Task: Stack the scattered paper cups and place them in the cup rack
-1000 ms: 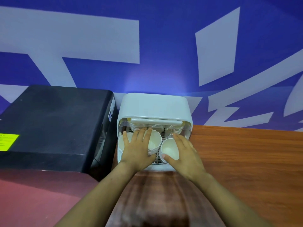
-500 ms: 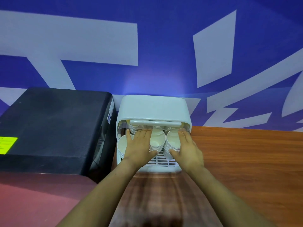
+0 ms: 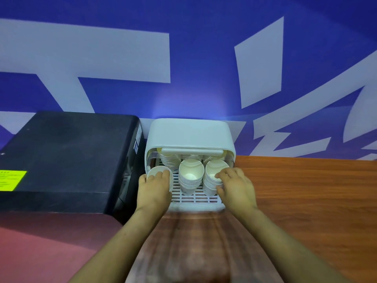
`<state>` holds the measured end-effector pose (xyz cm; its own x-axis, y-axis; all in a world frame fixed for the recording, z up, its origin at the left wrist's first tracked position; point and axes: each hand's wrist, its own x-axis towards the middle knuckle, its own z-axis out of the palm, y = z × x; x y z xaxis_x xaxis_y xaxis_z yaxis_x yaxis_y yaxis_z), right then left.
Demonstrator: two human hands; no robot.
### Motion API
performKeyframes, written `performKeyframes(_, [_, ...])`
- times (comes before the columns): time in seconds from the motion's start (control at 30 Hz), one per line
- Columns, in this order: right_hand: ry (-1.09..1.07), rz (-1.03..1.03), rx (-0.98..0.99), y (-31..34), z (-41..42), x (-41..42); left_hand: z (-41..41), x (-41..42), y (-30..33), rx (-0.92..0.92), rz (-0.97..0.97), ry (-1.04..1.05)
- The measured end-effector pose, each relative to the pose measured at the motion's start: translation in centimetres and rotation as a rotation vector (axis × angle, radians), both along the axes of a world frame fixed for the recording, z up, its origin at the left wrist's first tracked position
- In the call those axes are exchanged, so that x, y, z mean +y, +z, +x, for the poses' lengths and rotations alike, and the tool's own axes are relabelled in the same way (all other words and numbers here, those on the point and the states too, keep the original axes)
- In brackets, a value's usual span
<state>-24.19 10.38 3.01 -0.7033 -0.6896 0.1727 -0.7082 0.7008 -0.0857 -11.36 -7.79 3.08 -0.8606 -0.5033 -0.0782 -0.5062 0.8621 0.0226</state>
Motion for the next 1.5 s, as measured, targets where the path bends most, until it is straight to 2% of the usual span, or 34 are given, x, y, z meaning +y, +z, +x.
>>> performKeyframes(0.17, [0.061, 0.062, 0.073, 0.0, -0.2, 0.0, -0.1, 0.0, -0.8, -0.129, -0.057, -0.053])
performKeyframes(0.47, [0.037, 0.067, 0.004, -0.2, -1.4, -1.0, -2.1, -0.2, 0.0, -0.096, -0.081, -0.104])
performKeyframes(0.6, [0.056, 0.124, -0.073, 0.3, -1.2, -1.1, -2.7, -0.9, 0.0, -0.157, -0.067, -0.120])
performKeyframes(0.7, [0.051, 0.083, -0.091, 0.5, -1.1, -0.7, -2.6, -1.5, 0.1, -0.176, -0.069, -0.138])
performKeyframes(0.83, [0.032, -0.017, -0.102, 0.7, -0.7, -0.3, -2.0, -1.5, 1.5, -0.073, -0.008, -0.146])
performKeyframes(0.97, [0.060, -0.219, 0.030, 2.6, -0.2, -0.5, -1.3, -1.2, 4.1, 0.347, 0.065, -0.210])
performKeyframes(1.07, [0.087, -0.333, 0.061, 4.3, -0.5, -1.6, -2.1, -1.6, 5.2, 0.519, 0.003, -0.233])
performKeyframes(1.13, [0.063, -0.293, 0.048, 5.4, -0.8, -2.4, -3.0, -1.8, 5.8, 0.515, -0.002, -0.204])
performKeyframes(1.3, [0.015, -0.044, -0.081, 5.8, -1.6, -3.0, -3.8, -1.7, 5.3, 0.383, -0.019, -0.179])
performKeyframes(1.5, [0.043, -0.034, -0.150, 5.8, -1.4, -2.7, -3.8, -1.7, 5.3, 0.376, -0.050, -0.186])
